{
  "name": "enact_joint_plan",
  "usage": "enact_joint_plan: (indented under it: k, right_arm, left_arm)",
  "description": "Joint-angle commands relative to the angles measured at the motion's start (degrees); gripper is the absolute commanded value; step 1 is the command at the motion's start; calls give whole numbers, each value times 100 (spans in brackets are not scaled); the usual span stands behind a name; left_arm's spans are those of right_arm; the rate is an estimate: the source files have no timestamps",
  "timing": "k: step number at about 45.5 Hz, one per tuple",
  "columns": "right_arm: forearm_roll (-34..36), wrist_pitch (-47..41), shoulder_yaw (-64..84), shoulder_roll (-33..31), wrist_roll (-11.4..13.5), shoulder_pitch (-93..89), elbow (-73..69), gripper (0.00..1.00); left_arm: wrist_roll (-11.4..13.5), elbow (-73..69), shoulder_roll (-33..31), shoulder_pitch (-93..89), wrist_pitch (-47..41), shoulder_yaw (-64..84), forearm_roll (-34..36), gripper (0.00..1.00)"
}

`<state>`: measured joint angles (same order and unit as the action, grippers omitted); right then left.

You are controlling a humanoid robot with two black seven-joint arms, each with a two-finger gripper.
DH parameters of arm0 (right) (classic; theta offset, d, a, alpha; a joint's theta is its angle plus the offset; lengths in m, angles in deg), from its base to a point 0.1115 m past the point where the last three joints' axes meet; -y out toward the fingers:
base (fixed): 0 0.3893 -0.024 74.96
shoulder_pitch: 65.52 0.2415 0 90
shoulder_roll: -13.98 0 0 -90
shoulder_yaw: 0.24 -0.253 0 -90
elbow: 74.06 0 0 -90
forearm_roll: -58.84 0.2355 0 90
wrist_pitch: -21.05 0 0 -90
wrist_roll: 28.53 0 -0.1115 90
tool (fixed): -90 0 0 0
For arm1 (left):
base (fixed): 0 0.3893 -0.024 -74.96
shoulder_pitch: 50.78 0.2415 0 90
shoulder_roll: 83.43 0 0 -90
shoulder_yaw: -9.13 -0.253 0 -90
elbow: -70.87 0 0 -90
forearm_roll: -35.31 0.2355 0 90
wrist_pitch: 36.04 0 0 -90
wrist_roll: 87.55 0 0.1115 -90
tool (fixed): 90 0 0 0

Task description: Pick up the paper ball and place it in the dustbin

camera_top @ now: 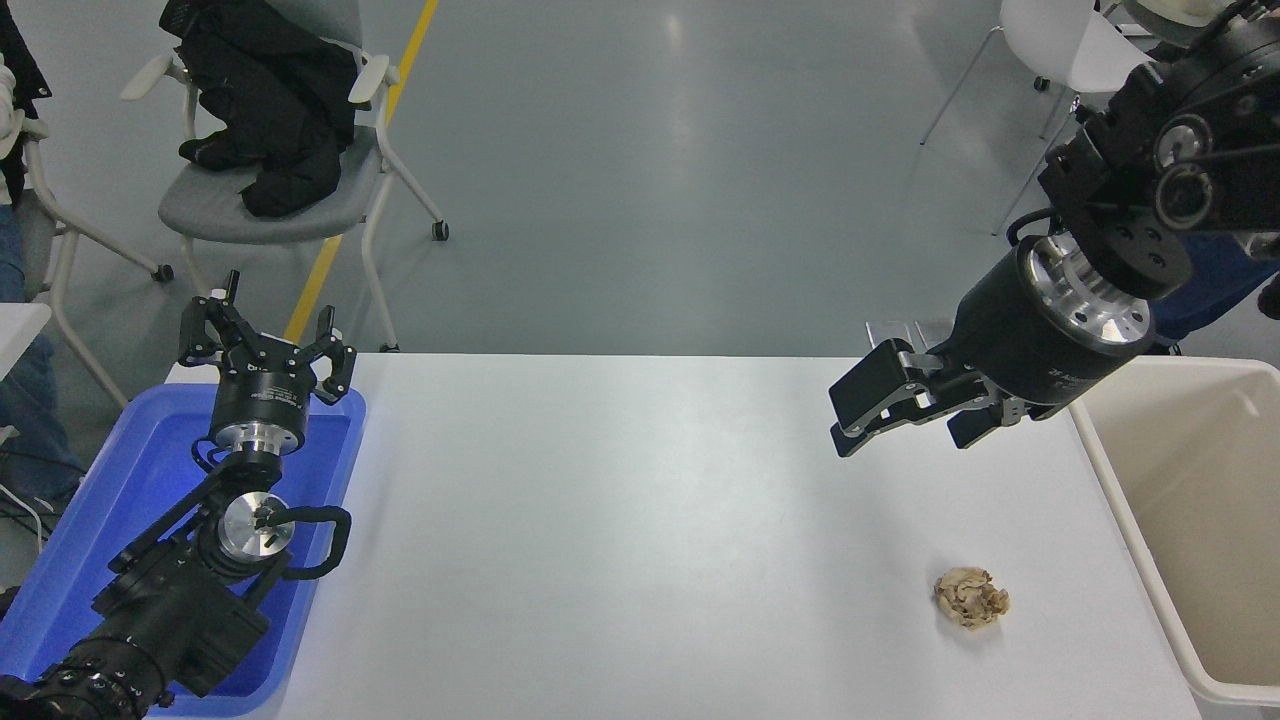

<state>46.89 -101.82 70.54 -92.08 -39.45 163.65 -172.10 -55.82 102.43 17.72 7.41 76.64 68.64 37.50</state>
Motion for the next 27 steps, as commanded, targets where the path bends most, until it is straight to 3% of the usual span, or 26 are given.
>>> enact_joint_plan:
  k: [1, 13, 27]
  right_arm:
    - [-448, 641, 93, -38, -23, -750, 84, 100]
    - [-1546, 1194, 58, -591, -24, -2077, 444, 100]
    - [-2469, 1652, -618, -1093, -15, -4054, 1832, 100]
  left_arm:
    - [0, 0, 1, 0, 0, 0, 0, 99]
    - [0, 0, 1, 0, 0, 0, 0, 99]
    - [0, 0, 1, 0, 0, 0, 0, 99]
